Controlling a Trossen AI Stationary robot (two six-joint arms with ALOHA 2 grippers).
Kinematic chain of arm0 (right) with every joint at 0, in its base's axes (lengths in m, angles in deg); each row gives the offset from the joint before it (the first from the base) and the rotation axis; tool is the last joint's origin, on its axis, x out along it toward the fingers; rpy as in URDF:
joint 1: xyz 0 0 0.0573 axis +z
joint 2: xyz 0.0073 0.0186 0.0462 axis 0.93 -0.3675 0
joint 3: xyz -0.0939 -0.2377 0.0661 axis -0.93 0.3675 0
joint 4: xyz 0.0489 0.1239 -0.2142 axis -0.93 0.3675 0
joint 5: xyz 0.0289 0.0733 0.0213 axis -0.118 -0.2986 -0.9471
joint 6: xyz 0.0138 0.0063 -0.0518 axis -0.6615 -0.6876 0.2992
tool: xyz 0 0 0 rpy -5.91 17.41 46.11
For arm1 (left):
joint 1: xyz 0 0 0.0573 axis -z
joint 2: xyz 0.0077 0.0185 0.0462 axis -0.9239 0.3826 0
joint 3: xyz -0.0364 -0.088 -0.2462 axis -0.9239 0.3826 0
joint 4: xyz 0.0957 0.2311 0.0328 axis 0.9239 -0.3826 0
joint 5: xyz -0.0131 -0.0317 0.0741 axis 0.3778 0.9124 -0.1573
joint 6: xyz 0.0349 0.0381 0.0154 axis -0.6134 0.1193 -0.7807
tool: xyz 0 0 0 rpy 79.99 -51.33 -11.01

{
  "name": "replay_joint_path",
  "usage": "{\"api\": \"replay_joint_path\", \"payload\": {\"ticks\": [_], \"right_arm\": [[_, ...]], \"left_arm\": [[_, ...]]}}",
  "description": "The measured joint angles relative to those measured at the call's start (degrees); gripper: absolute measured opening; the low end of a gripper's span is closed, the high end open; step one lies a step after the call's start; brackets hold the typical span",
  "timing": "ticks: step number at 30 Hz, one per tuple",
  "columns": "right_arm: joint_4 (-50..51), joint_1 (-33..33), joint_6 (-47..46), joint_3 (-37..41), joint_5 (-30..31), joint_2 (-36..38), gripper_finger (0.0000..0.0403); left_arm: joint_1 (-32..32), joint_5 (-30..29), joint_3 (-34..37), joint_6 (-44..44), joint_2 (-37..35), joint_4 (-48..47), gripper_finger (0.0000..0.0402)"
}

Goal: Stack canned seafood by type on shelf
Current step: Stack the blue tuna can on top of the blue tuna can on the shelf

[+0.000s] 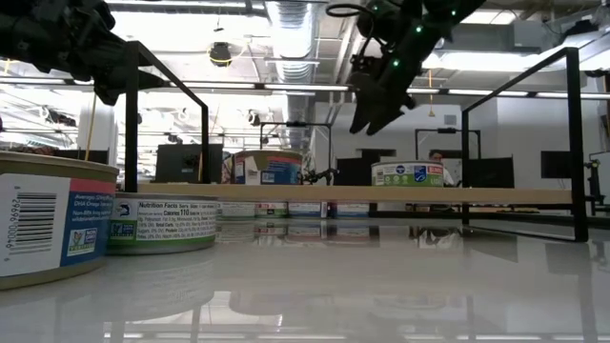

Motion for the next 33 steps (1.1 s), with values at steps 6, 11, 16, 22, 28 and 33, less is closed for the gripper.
{"api": "replay_joint_path", "payload": {"ticks": [6, 11, 16, 22, 28, 33], "right_arm": [[-6.1, -5.5, 0.0, 0.1, -6.3, 0.0, 0.0304], [-9.8, -8.2, -3.7, 0.1, -9.4, -0.7, 0.0304], [-10.8, -11.0, -7.7, 0.1, -14.4, -4.8, 0.0304], [-9.1, -14.5, -12.0, -1.9, -16.1, -11.5, 0.0303], [-6.6, -16.2, -14.5, -5.6, -15.9, -15.5, 0.0301], [-0.9, -16.4, -14.3, -8.0, -15.5, -17.9, 0.0301]], "left_arm": [[0.0, -0.1, 0.0, 0.1, 0.0, -0.1, 0.0228], [0.0, -0.2, 0.0, 0.2, 0.0, -0.3, 0.0228], [0.0, -0.3, 0.0, 0.2, 0.0, -0.3, 0.0228], [0.0, -0.3, 0.0, 0.0, 0.0, -0.3, 0.0228], [0.0, -1.1, 0.0, -0.7, 0.0, -0.2, 0.0228], [0.0, -1.2, 0.0, -0.6, 0.0, -0.4, 0.0228]]}}
